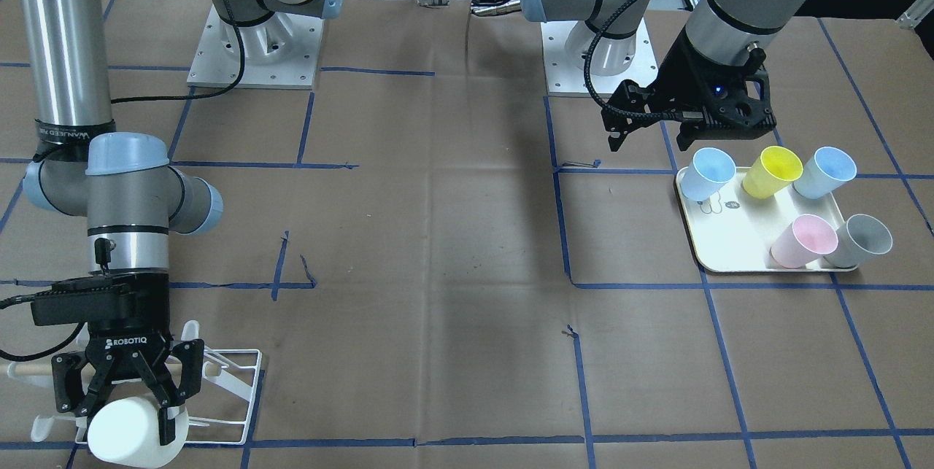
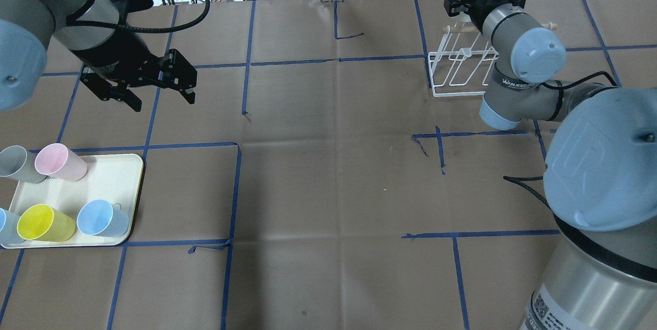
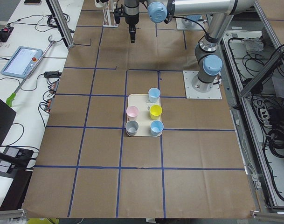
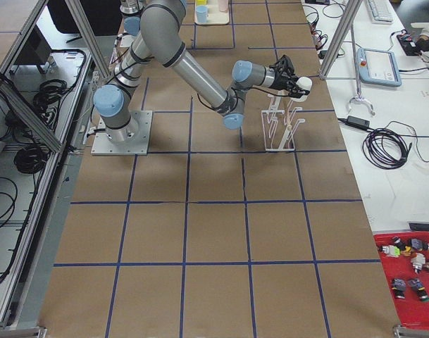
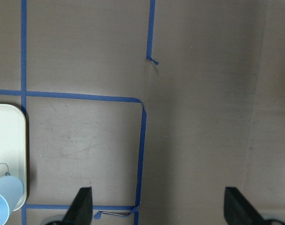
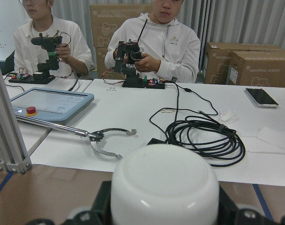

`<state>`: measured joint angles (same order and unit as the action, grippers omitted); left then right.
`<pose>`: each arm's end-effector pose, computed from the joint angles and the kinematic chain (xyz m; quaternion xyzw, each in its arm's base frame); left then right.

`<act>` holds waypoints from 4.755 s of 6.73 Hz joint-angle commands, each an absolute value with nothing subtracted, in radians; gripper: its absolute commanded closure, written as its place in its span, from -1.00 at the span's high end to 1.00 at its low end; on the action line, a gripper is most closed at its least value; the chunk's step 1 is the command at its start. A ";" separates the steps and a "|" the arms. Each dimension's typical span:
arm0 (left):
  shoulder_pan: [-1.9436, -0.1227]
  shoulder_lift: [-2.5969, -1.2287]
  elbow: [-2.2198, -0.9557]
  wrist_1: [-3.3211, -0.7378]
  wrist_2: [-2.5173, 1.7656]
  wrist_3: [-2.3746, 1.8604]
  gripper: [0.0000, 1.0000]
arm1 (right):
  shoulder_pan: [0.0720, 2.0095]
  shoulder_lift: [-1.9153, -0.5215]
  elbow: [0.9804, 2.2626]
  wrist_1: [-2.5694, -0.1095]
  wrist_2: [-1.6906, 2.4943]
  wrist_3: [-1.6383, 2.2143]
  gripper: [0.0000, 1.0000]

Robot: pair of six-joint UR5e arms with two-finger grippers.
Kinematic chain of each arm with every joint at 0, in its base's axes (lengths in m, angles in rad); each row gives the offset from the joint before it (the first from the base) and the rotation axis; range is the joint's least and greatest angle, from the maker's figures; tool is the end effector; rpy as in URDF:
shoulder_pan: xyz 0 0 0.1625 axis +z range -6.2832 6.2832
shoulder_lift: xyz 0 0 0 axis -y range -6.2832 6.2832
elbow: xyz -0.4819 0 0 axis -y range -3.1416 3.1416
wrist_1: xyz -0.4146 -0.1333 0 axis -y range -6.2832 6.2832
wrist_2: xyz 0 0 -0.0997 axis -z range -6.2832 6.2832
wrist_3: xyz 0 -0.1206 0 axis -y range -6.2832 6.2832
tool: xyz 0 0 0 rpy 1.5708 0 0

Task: Transfer IKEA cup to right arm and place on rack

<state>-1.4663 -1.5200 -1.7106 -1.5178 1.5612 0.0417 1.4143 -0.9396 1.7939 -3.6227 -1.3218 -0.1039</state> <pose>-0.0833 -0.4952 0.4828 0.0315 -0.9993 -0.0176 0.0061 0.0516 -0.7187 0.2891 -0.0484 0.8212 -0.5679 0.0291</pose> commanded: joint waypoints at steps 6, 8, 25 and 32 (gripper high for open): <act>-0.961 -1.313 -2.069 -1.425 1.657 0.621 0.97 | 1.416 -0.951 1.807 -3.609 -1.321 -0.107 0.99; -0.950 -1.313 -2.118 -1.393 1.629 0.621 0.97 | 1.420 -1.013 1.810 -3.619 -1.319 -0.097 0.99; -0.959 -1.483 -2.269 -0.911 1.570 0.635 -1.00 | 1.773 -1.341 1.844 -3.370 -1.275 1.169 1.00; -1.101 -1.710 -1.611 -1.284 1.329 0.638 -1.00 | 1.779 -1.341 1.842 -3.369 -1.278 1.195 1.00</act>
